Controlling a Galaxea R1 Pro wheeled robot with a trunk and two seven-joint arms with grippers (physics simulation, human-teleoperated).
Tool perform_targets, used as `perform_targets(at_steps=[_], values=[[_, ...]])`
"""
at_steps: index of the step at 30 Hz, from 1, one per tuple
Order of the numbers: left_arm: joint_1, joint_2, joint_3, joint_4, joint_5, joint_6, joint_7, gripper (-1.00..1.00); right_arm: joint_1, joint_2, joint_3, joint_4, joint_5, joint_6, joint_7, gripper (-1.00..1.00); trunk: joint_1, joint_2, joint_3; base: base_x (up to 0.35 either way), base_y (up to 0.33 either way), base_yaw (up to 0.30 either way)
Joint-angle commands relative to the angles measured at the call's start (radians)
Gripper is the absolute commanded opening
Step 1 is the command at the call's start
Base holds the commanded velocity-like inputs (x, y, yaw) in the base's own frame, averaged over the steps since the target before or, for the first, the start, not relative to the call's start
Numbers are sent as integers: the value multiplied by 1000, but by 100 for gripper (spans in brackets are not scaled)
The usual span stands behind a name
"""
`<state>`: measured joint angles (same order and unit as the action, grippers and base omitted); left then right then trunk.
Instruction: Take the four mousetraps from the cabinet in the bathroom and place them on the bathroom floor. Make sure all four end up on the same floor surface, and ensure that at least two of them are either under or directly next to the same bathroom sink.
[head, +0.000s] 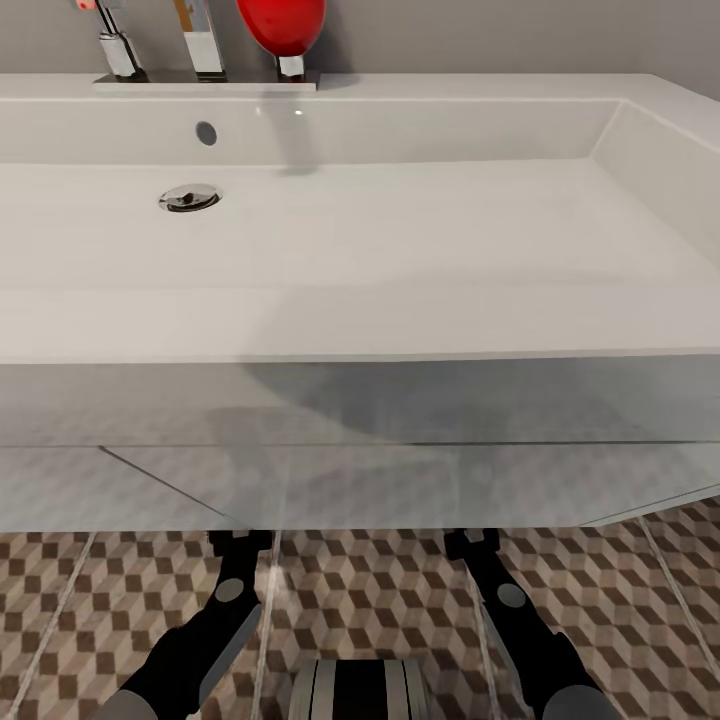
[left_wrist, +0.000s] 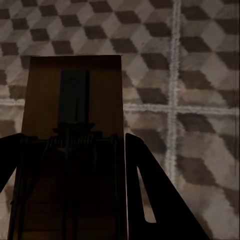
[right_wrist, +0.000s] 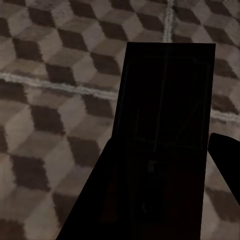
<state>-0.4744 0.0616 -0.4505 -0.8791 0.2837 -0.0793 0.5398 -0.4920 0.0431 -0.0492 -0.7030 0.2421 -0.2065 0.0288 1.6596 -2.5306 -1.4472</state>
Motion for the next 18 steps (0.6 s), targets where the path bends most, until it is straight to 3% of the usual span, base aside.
perform_targets(at_steps=[1,6,18], values=[[-1,-4,-7,0,7,-4,10,-100,0,1,-5,0,8,-4,3,-100,0,0,-1,0,0,0],[-1,-23,-8,0,2,-2,11,-100,0,2,-5,-1,8,-5,5,-100,0,0,-1,0,0,0],[-1,-23,-7,-3,-1,-2,12,-100,0,2,-7,-28,7,-5,5,-100,0,0,-1,0,0,0]])
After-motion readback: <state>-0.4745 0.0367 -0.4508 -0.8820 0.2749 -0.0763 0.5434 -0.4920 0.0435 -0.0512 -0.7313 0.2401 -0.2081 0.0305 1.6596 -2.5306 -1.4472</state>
